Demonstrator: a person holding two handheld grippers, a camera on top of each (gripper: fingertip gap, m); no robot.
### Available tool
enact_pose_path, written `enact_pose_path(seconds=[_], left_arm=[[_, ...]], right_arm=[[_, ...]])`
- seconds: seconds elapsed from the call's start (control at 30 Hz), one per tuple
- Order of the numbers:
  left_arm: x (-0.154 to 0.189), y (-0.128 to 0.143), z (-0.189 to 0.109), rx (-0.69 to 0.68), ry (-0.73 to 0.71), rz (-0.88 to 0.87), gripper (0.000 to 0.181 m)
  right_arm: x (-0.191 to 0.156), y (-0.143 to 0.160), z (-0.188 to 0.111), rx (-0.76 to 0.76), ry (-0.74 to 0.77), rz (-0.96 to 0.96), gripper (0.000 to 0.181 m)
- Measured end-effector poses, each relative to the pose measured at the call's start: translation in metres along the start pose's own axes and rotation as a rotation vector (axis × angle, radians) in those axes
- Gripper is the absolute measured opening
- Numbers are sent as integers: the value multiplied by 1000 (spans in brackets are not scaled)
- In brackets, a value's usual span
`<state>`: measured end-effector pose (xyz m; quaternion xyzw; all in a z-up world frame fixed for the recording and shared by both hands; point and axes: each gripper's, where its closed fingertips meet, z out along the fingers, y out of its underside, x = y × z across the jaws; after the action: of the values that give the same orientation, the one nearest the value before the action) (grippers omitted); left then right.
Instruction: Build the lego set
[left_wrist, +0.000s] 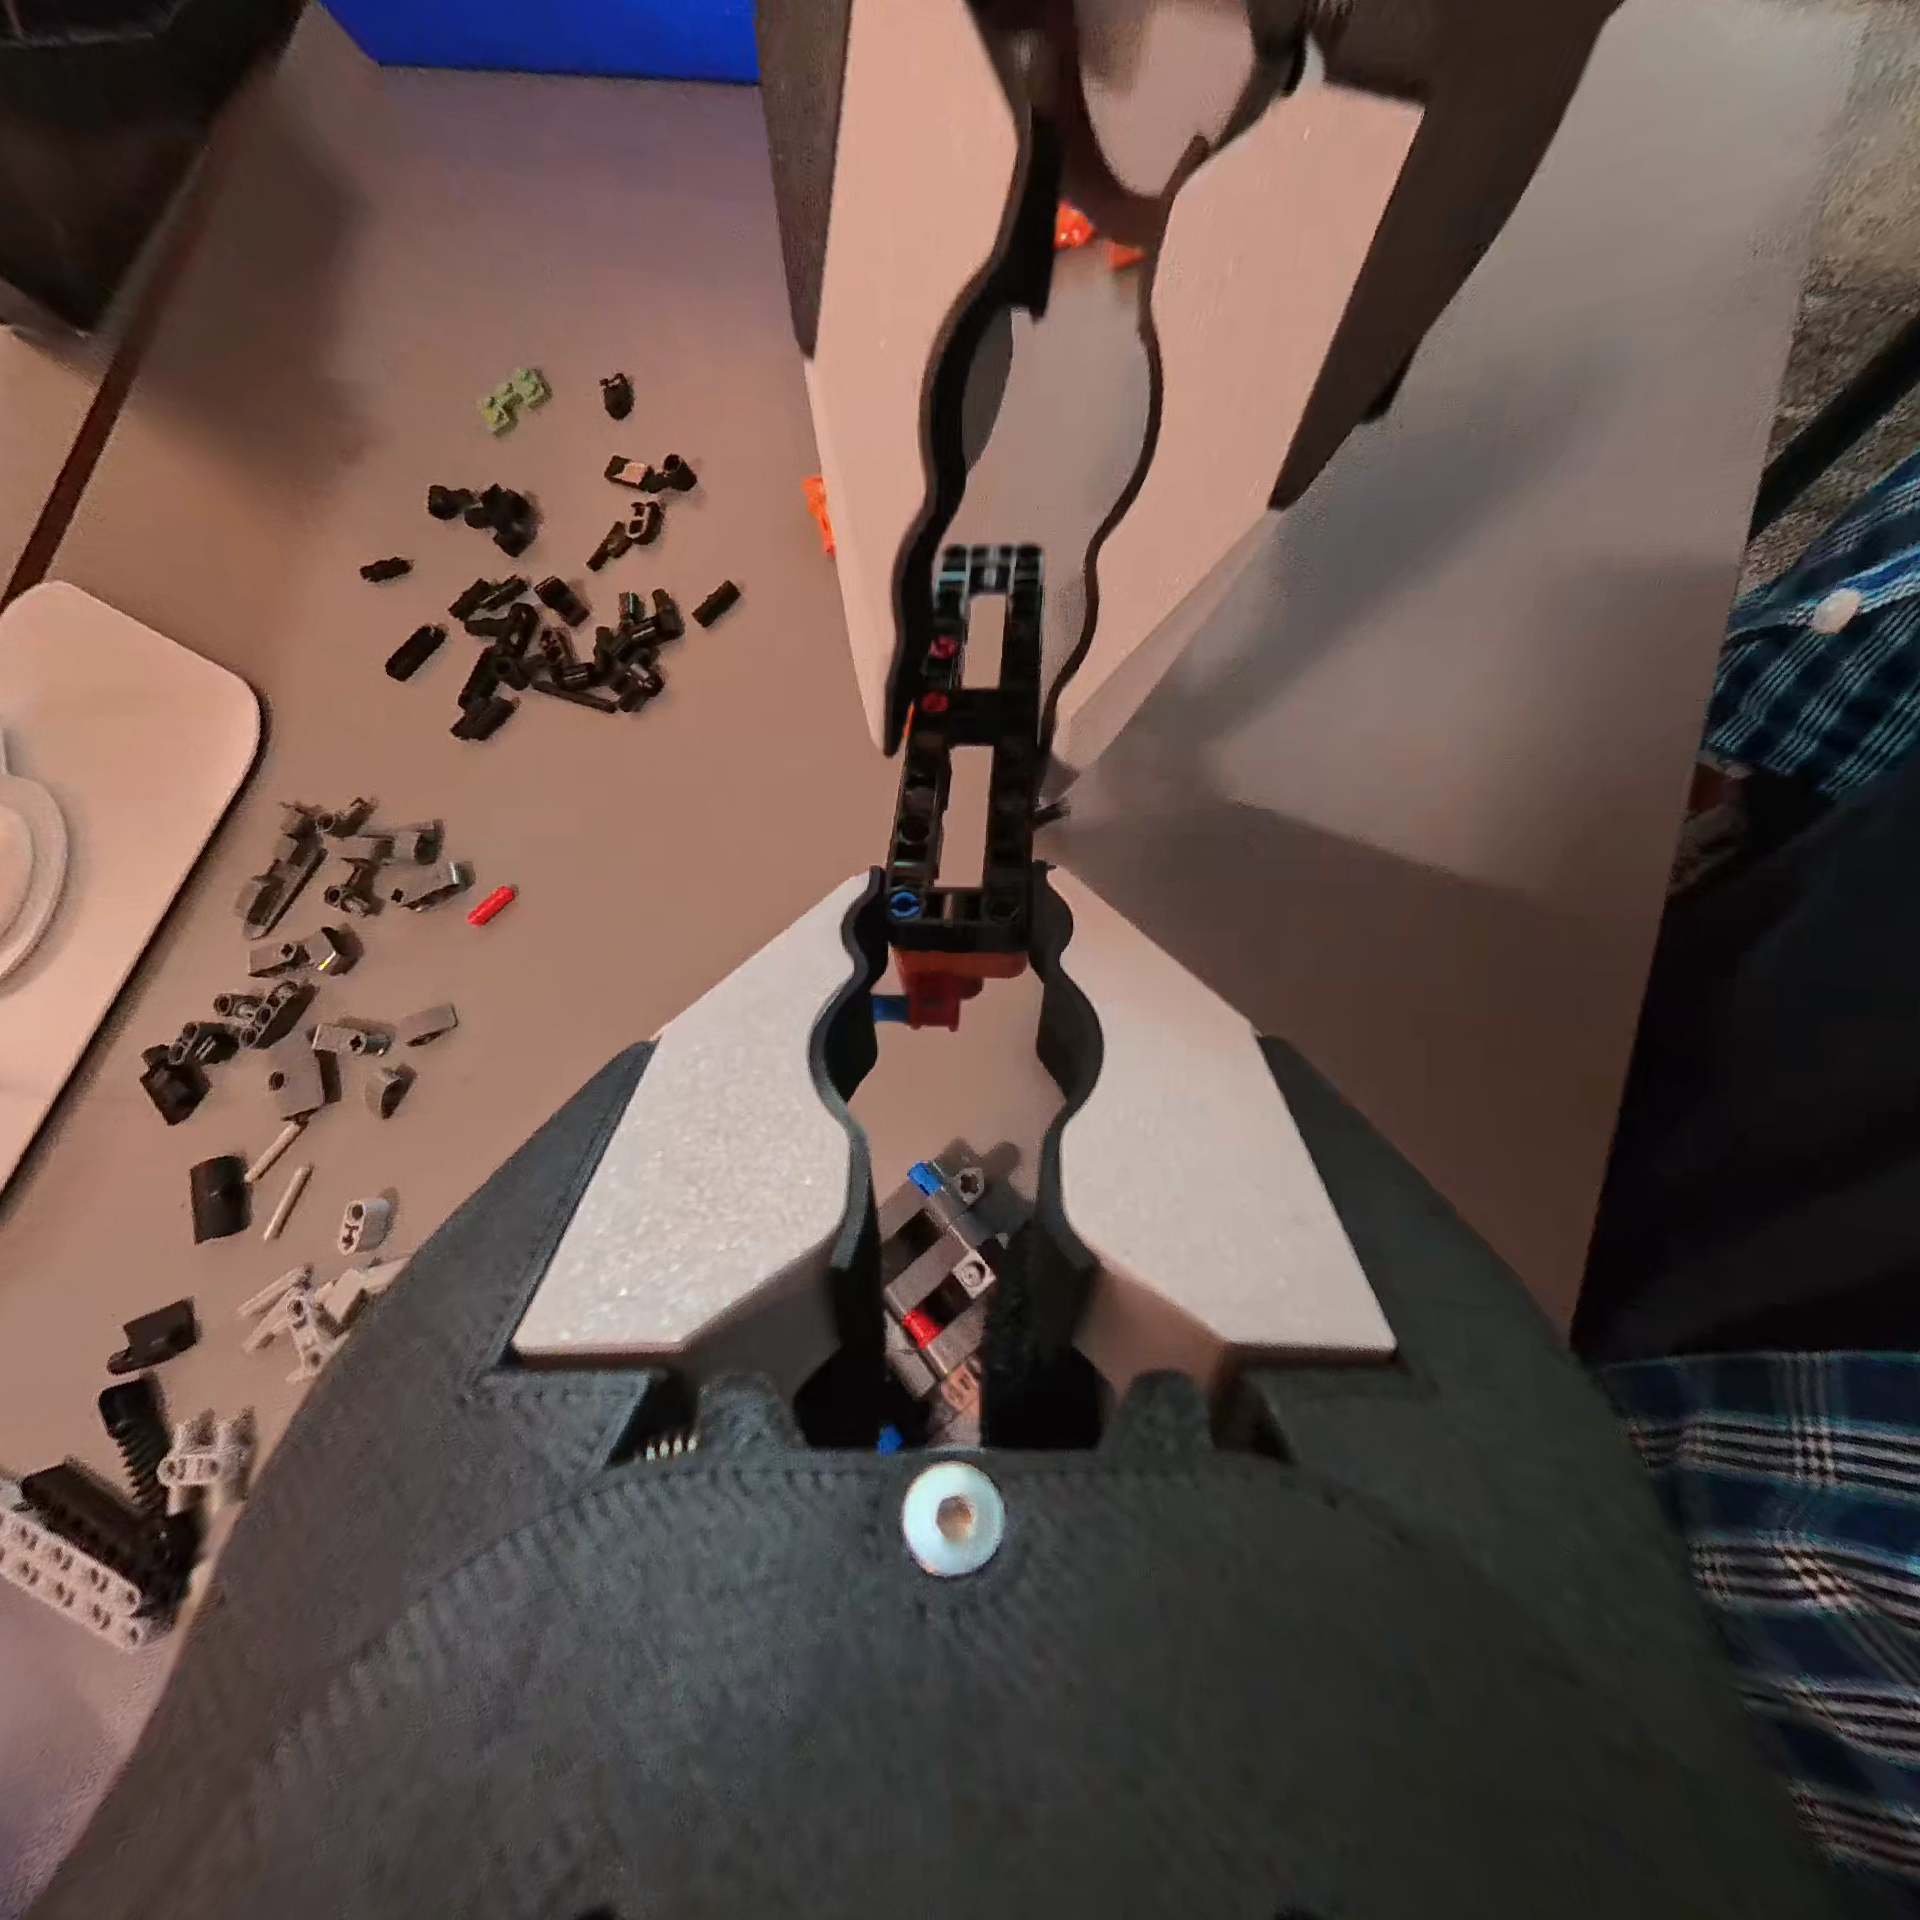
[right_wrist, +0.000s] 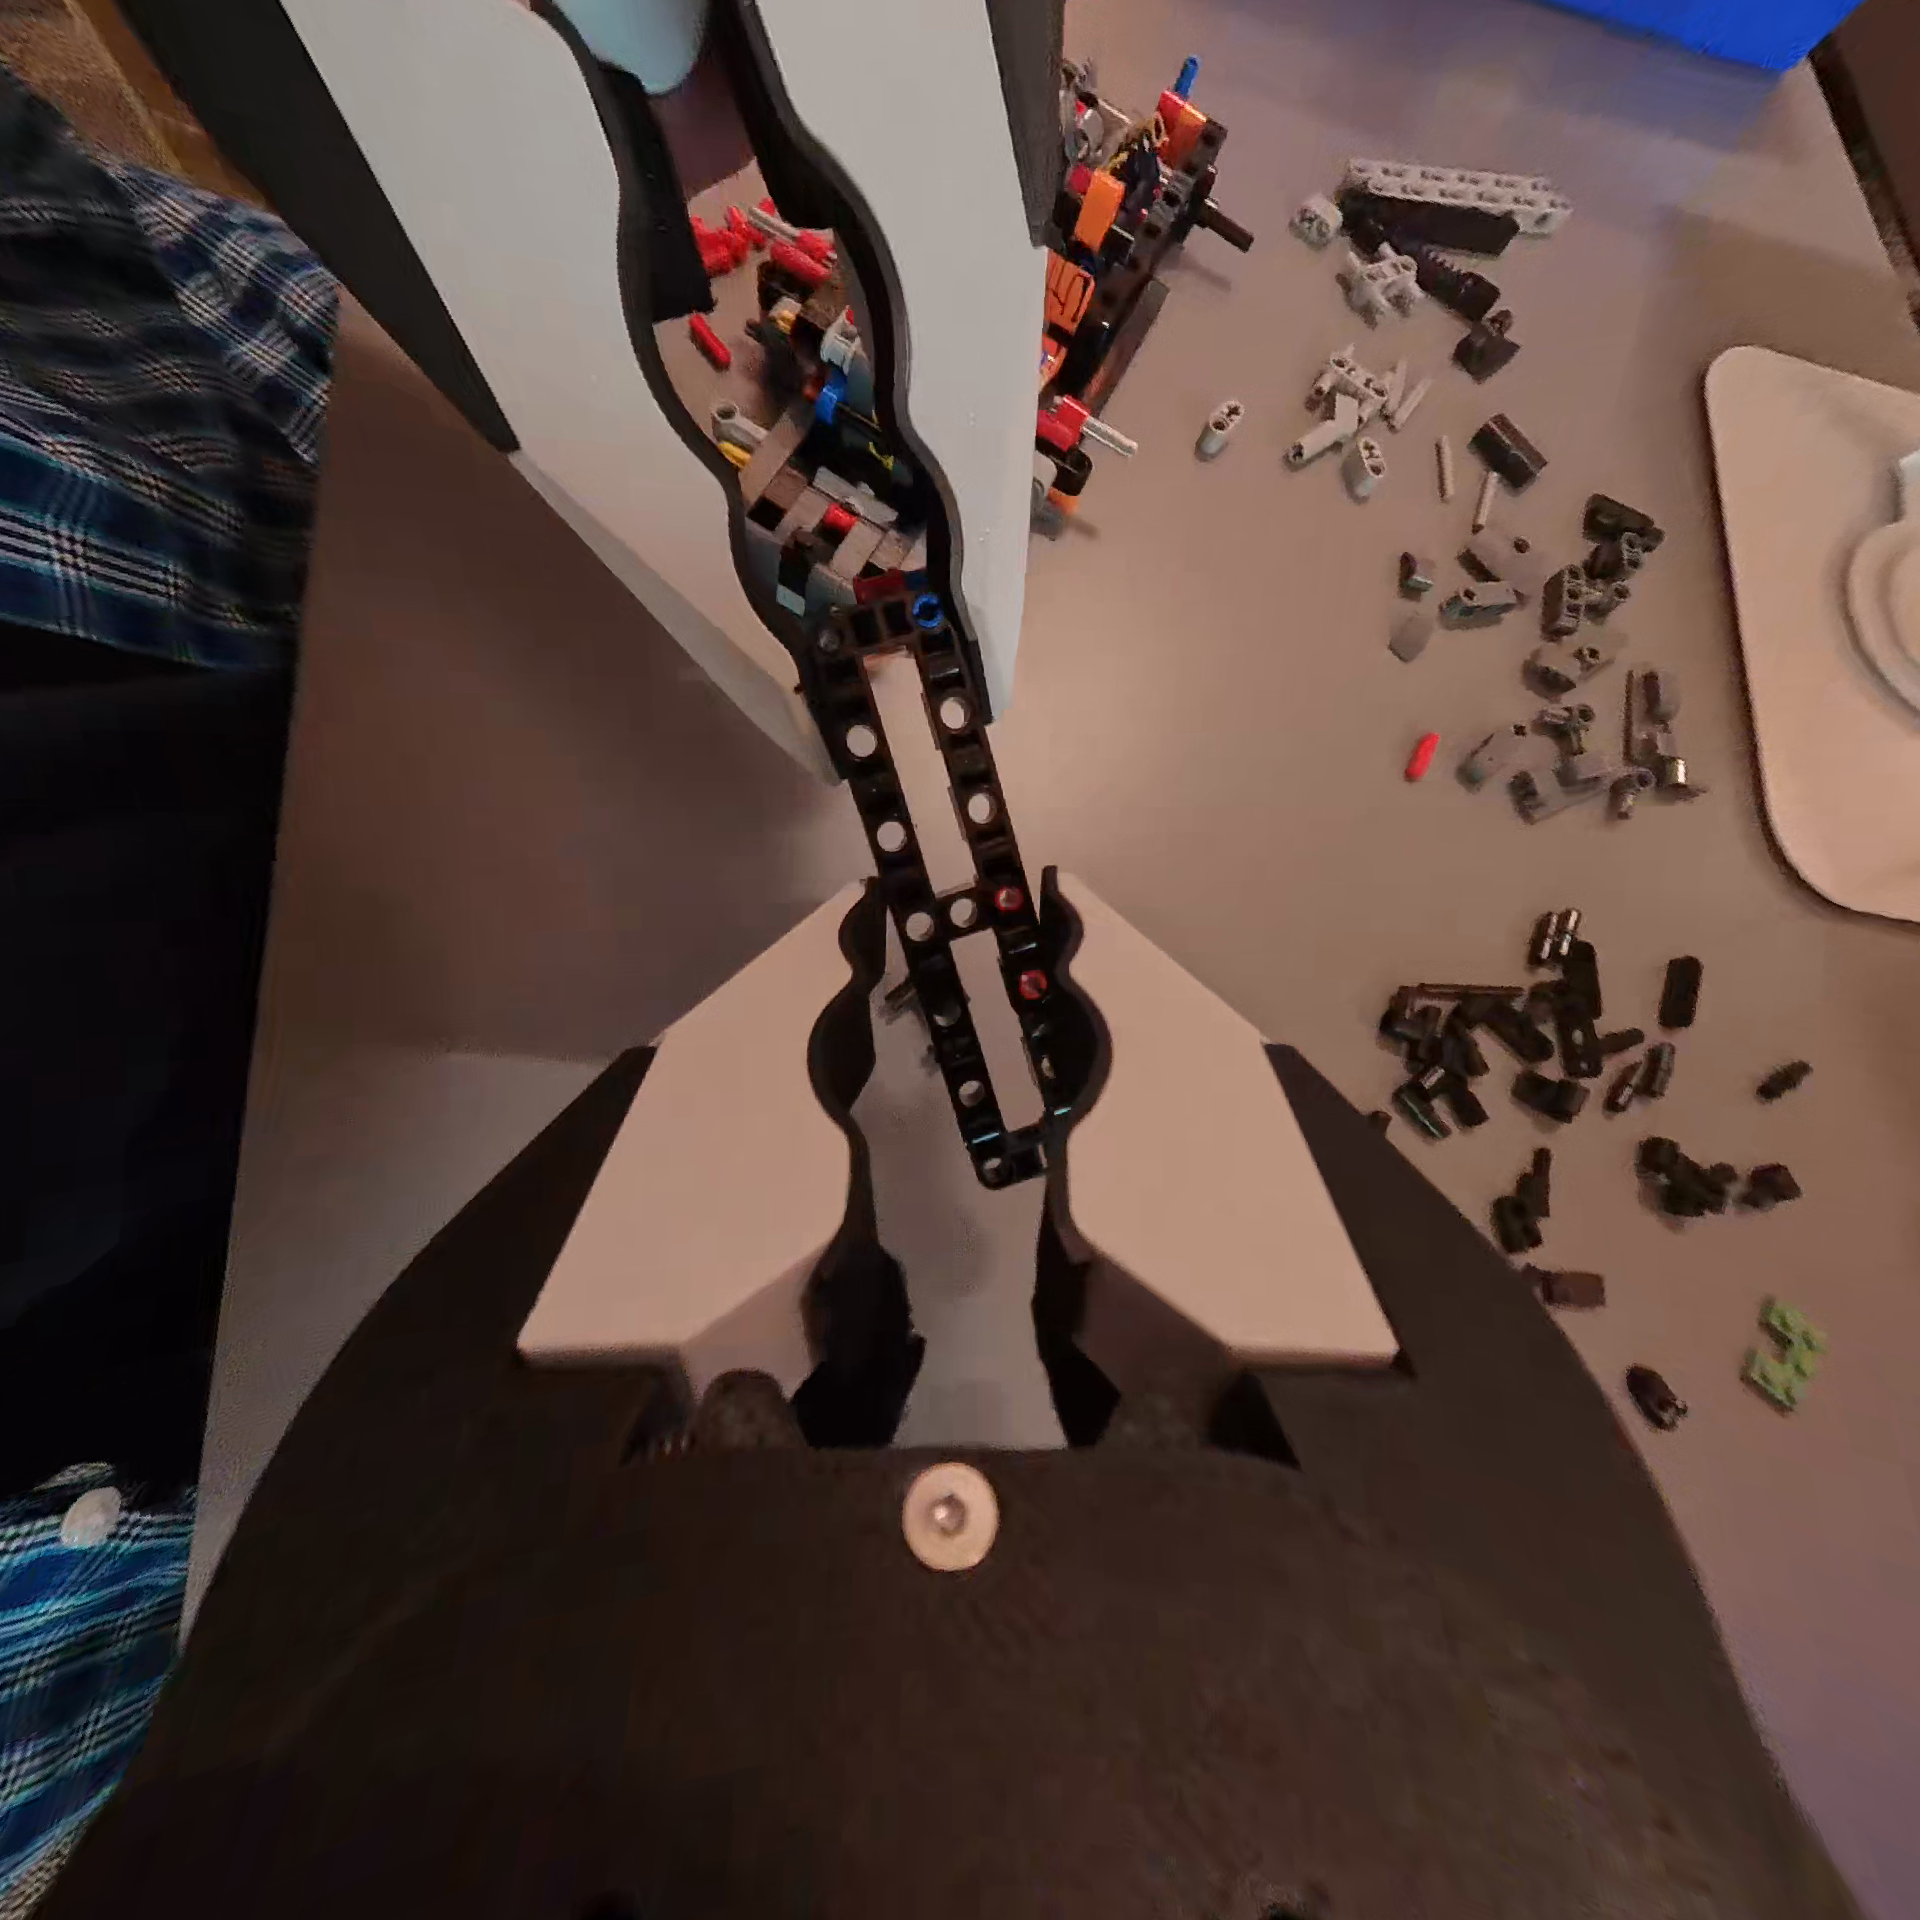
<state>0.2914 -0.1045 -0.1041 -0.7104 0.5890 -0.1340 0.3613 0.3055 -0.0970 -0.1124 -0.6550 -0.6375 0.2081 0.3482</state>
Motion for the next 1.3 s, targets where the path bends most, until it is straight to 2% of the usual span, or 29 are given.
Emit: enact_pose_path(seconds=[0.1,0.2,0.3,0.37,0.4,0.47,0.5,0.57,0.6,0.7,0.87,1.07,1.2,1.3], left_arm=[[2,-2,-3,49,22,-26,27],[0,-9,-9,128,53,-77,29],[-1,-15,-11,175,76,-106,27],[-3,-11,-10,152,74,-126,27],[-4,-11,-10,159,67,-142,26],[-13,-5,-14,139,24,-160,26],[-17,-1,-16,125,1,-156,26],[-24,6,-21,95,-57,-137,26],[-25,9,-21,76,-71,-126,27],[-26,14,-18,53,-110,-118,26],[-25,24,-10,13,-140,-66,26],[-29,28,-14,24,-154,-84,26],[-30,33,-13,28,-148,-103,26],[-30,35,-10,29,-144,-108,26]], right_arm=[[-4,-4,-1,55,-66,14,25],[-5,-14,-9,181,-132,48,24],[-4,-15,-10,212,-146,58,24],[-2,-15,-8,208,-142,61,24],[1,-17,-7,220,-139,85,26],[14,-16,-10,223,-96,156,50],[17,-15,-16,226,-83,171,41],[9,-9,-28,196,-117,178,13],[2,-3,-28,156,-144,184,10],[-6,14,-16,33,-150,232,19],[-4,26,3,-84,-99,148,11],[0,40,13,-139,-267,108,11],[-5,46,23,-175,-305,87,5],[-3,46,23,-168,-267,67,3]])
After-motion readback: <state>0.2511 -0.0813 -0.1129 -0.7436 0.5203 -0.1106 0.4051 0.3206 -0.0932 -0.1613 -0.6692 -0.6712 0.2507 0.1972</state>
